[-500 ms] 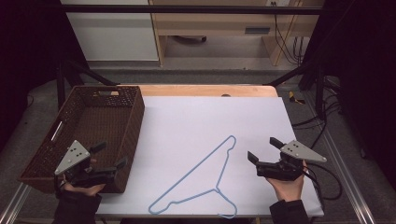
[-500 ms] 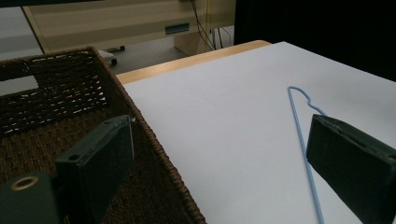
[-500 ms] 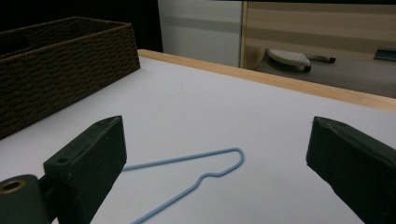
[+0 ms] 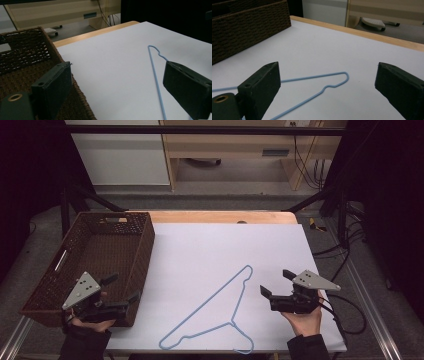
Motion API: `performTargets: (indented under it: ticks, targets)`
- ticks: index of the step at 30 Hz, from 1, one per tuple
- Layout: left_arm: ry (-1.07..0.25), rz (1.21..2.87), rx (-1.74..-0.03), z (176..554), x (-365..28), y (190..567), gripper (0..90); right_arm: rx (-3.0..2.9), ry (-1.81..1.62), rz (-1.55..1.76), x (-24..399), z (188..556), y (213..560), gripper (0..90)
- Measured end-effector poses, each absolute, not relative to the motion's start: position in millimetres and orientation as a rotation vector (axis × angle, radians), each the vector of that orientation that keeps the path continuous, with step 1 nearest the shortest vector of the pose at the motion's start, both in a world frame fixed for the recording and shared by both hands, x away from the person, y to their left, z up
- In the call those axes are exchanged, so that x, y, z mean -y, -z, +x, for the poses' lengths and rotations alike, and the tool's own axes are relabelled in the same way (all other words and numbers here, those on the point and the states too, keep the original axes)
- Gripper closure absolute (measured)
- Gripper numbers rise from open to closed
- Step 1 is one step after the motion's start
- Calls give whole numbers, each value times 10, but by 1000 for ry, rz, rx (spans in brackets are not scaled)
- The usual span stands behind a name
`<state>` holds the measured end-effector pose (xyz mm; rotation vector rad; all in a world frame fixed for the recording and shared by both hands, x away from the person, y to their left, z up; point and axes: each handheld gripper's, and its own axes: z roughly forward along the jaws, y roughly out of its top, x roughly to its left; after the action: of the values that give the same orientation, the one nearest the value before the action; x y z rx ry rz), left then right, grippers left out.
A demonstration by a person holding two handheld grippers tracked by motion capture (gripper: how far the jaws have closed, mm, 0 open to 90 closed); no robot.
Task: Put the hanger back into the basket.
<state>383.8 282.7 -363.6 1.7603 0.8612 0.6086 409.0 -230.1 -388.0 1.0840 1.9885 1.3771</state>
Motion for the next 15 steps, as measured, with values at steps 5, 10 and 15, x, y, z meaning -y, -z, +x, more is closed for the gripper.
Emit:
performTargets:
  ticks: [5, 10, 15]
  targets:
    - [-593, 1791, -834, 3831, -2729, 3658, 91, -2038, -1385, 1076, 2226, 4096, 3893, 115]
    - [-571, 1820, -821, 3829, -2639, 3695, 96, -2085, -1354, 1075, 2139, 4105, 3928, 128]
    - [-543, 1850, -797, 3818, -2540, 3723, 109, -2133, -1323, 1075, 2051, 4119, 3973, 143]
